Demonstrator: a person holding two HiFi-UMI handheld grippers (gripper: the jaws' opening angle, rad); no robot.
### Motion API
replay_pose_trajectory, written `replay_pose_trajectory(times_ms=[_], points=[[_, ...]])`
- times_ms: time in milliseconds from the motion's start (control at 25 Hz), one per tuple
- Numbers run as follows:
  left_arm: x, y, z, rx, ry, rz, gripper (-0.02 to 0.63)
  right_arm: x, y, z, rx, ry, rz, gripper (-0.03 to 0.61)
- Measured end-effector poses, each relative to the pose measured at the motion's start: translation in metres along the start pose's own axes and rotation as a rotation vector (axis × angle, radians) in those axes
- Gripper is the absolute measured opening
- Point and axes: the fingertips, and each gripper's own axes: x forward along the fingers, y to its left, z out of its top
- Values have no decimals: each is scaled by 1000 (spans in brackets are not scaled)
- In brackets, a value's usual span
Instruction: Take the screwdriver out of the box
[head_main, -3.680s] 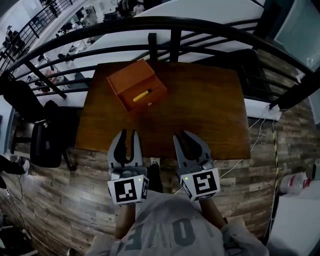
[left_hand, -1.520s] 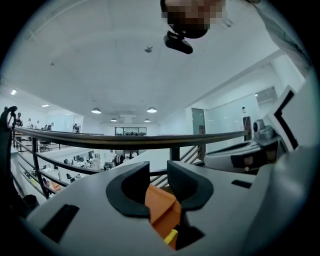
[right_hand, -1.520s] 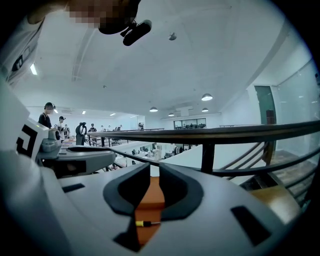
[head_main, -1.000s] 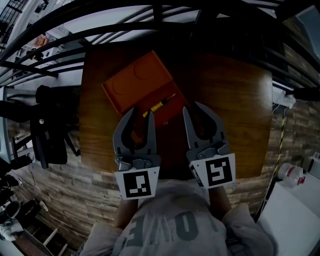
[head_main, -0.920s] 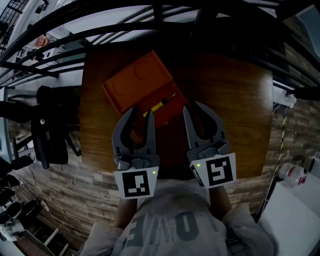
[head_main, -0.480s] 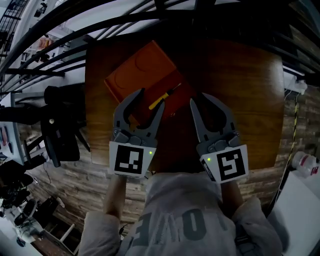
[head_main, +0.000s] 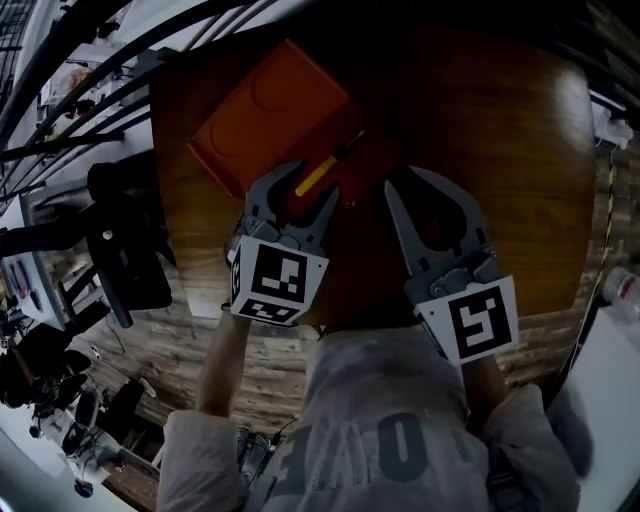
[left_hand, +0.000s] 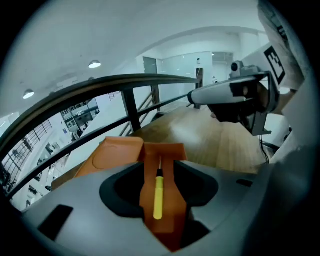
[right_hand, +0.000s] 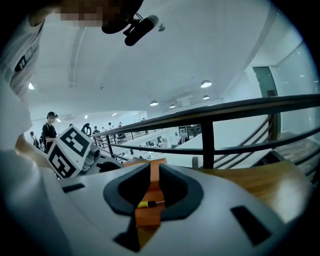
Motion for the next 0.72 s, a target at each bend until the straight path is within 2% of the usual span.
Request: replay_pose_trajectory(times_ms=[240,360,720], points=[[26,-3,-34,-46,148,-77,193,3,-1,-13,16,38,11,63],[35,-3,-47,-44,207,-92,193,2,-4,-17,16,51,11,63],[44,-4,-73,-50,316,-116,175,2,-9,-24,15,72,14,63]])
